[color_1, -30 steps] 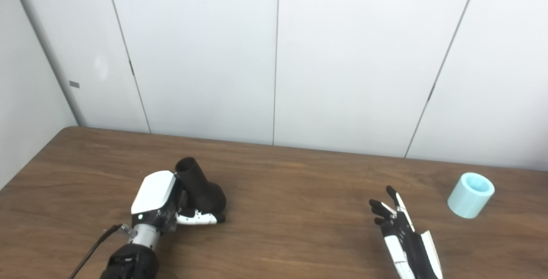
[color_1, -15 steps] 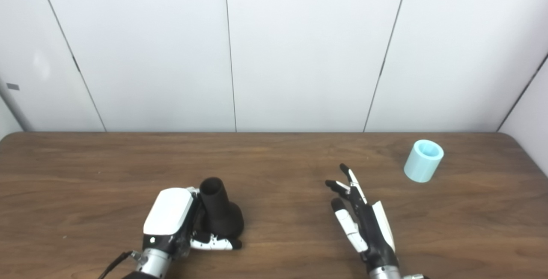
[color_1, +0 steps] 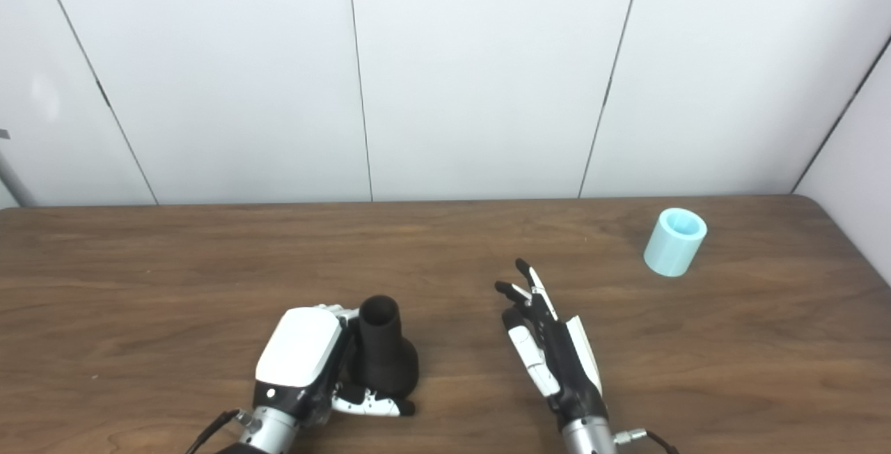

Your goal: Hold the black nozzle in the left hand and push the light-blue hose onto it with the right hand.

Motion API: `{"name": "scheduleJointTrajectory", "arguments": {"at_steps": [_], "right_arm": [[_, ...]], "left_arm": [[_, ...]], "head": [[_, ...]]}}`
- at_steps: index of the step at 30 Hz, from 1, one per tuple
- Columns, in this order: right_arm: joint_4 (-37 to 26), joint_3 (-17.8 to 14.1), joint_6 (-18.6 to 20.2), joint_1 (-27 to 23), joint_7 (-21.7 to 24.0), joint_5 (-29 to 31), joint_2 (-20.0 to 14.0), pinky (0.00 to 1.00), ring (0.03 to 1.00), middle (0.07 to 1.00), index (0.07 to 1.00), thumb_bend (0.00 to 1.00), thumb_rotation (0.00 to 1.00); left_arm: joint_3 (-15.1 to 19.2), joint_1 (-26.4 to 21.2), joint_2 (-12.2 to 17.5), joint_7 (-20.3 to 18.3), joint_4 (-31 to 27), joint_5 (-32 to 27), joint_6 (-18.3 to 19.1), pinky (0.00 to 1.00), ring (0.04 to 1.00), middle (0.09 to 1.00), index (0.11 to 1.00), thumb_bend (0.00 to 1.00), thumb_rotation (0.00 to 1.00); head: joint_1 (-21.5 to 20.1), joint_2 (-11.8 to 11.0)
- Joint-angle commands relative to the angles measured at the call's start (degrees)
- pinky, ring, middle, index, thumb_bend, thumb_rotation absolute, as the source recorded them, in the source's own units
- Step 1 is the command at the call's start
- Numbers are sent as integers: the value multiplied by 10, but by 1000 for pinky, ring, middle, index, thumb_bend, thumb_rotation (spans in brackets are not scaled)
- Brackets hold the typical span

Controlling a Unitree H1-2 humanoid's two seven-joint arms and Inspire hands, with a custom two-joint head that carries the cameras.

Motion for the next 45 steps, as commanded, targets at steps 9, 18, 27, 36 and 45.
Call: {"name": "scheduleJointTrajectory", "arguments": {"at_steps": [9,18,27,36,45], "right_arm": [[15,11,16,32,2,21,14,769,844,855,931,442,903],[-93,-27,96,11,-2,39,-8,730,845,844,900,509,735],[-162,-75,167,-52,13,3,-110,796,846,848,902,559,574],[-150,-47,237,-133,56,-125,-236,787,859,871,848,794,255],[-62,12,234,-208,99,-260,-339,890,947,917,867,862,194]], "left_arm": [[-2,25,0,-57,-6,-7,-5,634,612,483,487,525,0],[8,20,3,-65,2,-11,-12,635,610,492,484,525,0],[16,16,-7,-56,14,-24,-32,607,593,468,490,526,0],[31,19,2,-51,21,-37,-44,630,606,480,488,525,0],[43,22,17,-47,19,-48,-61,597,583,460,496,525,0]], "head": [[-18,9],[-51,11],[-75,16],[-119,10],[-151,6]]}}
